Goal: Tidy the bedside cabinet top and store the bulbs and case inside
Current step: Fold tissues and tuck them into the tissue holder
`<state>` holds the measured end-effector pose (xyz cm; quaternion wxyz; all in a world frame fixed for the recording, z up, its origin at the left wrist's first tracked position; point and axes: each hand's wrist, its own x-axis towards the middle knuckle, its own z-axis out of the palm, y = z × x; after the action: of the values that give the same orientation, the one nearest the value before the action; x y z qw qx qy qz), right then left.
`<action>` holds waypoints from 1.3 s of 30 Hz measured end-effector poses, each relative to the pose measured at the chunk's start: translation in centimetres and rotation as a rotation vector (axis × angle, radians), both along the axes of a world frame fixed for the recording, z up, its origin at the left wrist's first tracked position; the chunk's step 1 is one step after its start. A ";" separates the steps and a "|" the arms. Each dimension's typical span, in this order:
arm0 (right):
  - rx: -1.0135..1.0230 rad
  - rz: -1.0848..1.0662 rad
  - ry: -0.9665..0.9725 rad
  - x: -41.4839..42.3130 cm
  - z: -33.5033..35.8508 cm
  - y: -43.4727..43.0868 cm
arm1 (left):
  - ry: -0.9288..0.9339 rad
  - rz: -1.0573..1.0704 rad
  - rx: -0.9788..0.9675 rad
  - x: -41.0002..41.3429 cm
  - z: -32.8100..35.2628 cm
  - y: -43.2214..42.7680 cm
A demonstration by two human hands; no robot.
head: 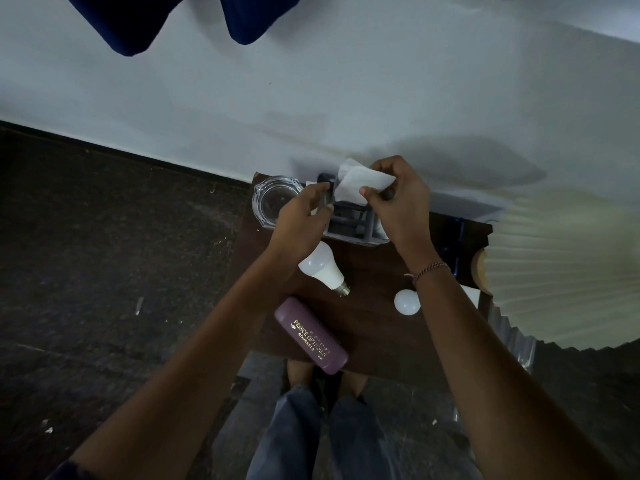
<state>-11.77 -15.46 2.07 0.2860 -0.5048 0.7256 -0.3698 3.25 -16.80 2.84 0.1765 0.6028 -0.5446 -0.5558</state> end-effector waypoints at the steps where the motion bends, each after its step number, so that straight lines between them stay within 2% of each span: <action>1: -0.002 0.005 -0.006 0.1 0.0 0.0 | 0.007 0.001 -0.003 -0.1 0.0 -0.1; 7: 0.010 0.035 -0.025 0.4 -0.4 0.1 | 0.003 0.012 0.013 -0.9 -0.1 -0.1; 17: 0.108 0.142 0.122 -0.4 -1.3 0.7 | -0.033 -0.015 0.051 -1.7 -0.1 -0.5; 30: 0.018 -0.006 0.044 -0.5 -0.8 0.0 | -0.026 -0.005 0.000 -2.3 -0.2 -0.7; 39: 0.094 0.109 0.145 -0.5 -1.8 1.2 | -0.012 0.000 0.019 -2.3 0.1 -0.5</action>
<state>-12.24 -14.28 0.23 0.2756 -0.5553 0.7324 -0.2817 0.93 -17.33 2.98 0.1673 0.6076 -0.5404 -0.5574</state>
